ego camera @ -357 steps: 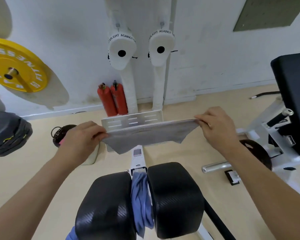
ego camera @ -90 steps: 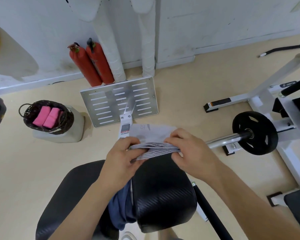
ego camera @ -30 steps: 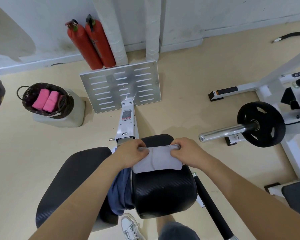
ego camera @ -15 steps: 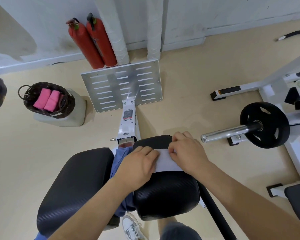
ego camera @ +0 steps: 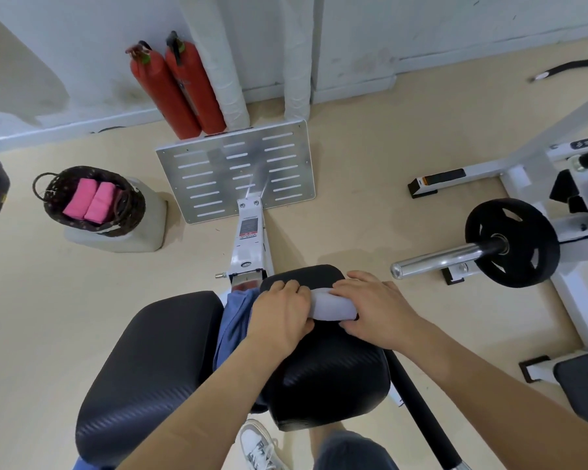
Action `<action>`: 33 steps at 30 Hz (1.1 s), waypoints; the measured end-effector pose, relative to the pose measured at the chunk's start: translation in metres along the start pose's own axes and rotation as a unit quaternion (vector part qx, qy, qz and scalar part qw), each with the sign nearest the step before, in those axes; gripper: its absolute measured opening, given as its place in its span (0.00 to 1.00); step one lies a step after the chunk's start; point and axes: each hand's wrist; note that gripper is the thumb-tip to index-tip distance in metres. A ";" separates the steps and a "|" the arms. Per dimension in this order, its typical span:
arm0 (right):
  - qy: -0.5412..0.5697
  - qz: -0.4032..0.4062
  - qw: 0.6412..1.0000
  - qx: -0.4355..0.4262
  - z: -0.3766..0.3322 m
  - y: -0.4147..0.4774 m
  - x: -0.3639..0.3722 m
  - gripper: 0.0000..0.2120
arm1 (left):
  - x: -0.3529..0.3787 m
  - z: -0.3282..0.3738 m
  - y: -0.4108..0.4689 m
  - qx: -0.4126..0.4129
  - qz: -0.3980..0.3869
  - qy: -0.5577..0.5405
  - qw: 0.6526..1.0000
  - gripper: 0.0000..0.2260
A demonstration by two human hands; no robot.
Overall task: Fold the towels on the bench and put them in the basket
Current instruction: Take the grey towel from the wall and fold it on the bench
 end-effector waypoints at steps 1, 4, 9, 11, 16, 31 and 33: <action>0.023 0.012 1.000 0.006 -0.001 0.001 0.000 0.23 | -0.004 -0.002 -0.001 -0.007 -0.015 -0.029 0.999 0.14; 0.227 0.051 0.971 0.050 -0.013 -0.006 -0.018 0.16 | -0.034 -0.014 -0.019 -0.055 -0.028 -0.205 0.977 0.10; 0.591 0.062 0.803 0.054 -0.074 -0.037 -0.052 0.10 | -0.084 -0.023 -0.087 -0.161 -0.027 -0.634 0.756 0.10; 0.620 0.054 0.782 0.044 -0.112 -0.050 -0.056 0.14 | -0.093 -0.019 -0.117 -0.184 0.025 -0.682 0.708 0.10; 0.559 0.039 0.828 -0.027 -0.206 -0.101 -0.054 0.15 | -0.113 -0.021 -0.204 -0.176 0.105 -0.738 0.642 0.10; 0.121 -0.093 0.953 -0.261 -0.469 -0.257 0.073 0.43 | -0.113 -0.135 -0.536 -0.119 0.334 -0.606 0.712 0.10; 0.105 -0.097 0.950 -0.278 -0.497 -0.266 0.083 0.45 | -0.113 -0.146 -0.564 -0.123 0.362 -0.606 0.698 0.10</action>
Point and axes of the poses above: each hand's wrist, its own y-axis towards the middle knuckle, its own x-axis out of the palm, z = x × y, and after that the axes turned 1 degree about x, right-handed
